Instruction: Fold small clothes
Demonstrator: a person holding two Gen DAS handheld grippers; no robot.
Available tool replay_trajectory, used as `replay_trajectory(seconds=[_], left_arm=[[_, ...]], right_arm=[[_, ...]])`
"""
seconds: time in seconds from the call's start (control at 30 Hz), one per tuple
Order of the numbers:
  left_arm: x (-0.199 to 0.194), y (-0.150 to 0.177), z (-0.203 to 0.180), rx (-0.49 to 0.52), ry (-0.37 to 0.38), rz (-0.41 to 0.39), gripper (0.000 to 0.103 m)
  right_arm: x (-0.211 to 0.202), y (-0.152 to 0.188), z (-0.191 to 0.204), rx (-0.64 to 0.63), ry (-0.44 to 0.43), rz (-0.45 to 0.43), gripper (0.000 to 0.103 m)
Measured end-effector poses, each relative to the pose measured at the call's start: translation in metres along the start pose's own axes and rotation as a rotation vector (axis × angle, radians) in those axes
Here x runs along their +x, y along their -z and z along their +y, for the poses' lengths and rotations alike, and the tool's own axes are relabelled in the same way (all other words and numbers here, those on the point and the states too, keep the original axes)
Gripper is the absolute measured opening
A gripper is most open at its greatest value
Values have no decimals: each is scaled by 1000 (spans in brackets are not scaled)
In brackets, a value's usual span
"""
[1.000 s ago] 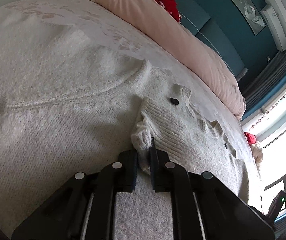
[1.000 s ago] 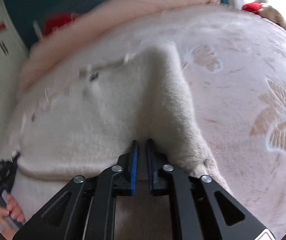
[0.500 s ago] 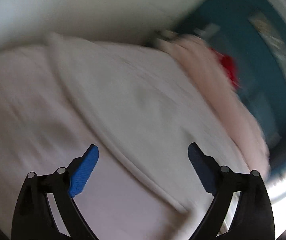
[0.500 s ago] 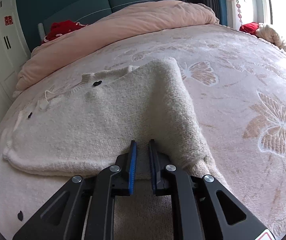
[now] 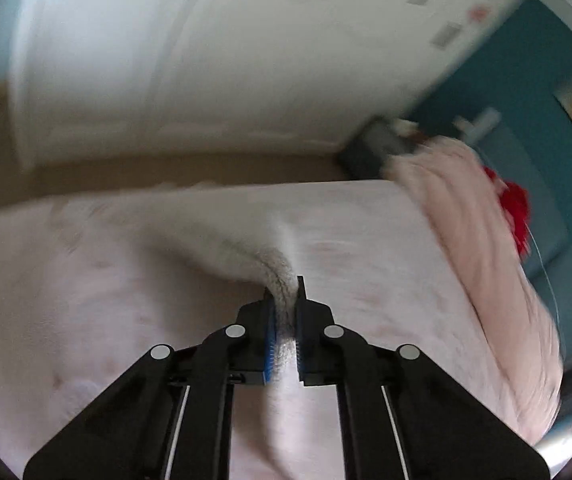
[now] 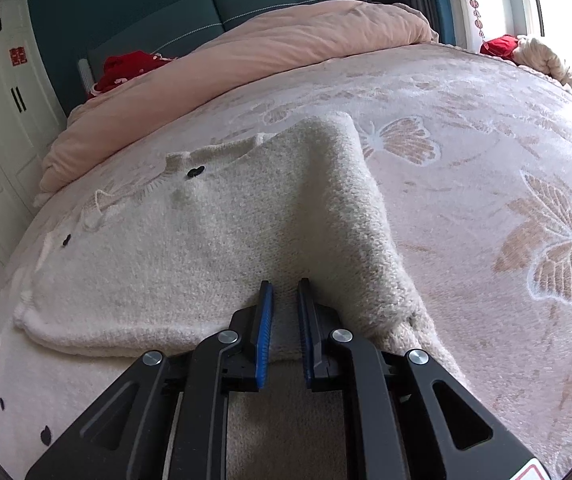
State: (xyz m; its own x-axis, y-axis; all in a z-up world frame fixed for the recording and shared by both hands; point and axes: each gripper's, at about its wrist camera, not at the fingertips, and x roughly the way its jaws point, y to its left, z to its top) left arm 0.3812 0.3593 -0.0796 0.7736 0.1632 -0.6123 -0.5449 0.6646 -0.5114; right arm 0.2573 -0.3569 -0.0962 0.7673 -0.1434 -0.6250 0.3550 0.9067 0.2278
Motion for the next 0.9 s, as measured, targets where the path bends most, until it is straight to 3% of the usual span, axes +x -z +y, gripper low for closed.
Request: replay_trajectory(seconds=[0.13, 0.23, 0.33, 0.4, 0.5, 0.57, 0.63, 0.67, 0.77, 0.83, 0.9], left_arm=[[-55, 25, -103, 199, 208, -45, 6], [-109, 74, -195, 367, 416, -47, 6], [-137, 133, -253, 462, 563, 43, 7], [-148, 198, -284, 546, 626, 139, 7], [-139, 281, -303, 655, 608, 286, 12], [-120, 335, -297, 696, 549, 387, 17], [-108, 364, -274, 690, 482, 441, 18], [-107, 368, -255, 640, 466, 458, 19], [-102, 337, -206, 460, 457, 465, 40], [-106, 305, -176, 357, 443, 433, 49], [-101, 267, -149, 267, 422, 398, 57]], right_arm=[[-1, 0, -1, 10, -10, -3, 10], [-2, 0, -1, 13, -14, -4, 10], [-2, 0, -2, 17, -19, -5, 10], [-2, 1, -2, 22, -25, -6, 10], [-2, 0, -3, 28, -33, -7, 10], [-2, 0, -4, 33, -39, -6, 10], [-2, -2, -5, 41, -47, 0, 11], [-2, -2, -6, 46, -52, 4, 11], [-4, -8, -10, 77, -99, 27, 17], [-12, -14, -5, 68, -143, 40, 34], [-23, -18, 8, 42, -141, 31, 63]])
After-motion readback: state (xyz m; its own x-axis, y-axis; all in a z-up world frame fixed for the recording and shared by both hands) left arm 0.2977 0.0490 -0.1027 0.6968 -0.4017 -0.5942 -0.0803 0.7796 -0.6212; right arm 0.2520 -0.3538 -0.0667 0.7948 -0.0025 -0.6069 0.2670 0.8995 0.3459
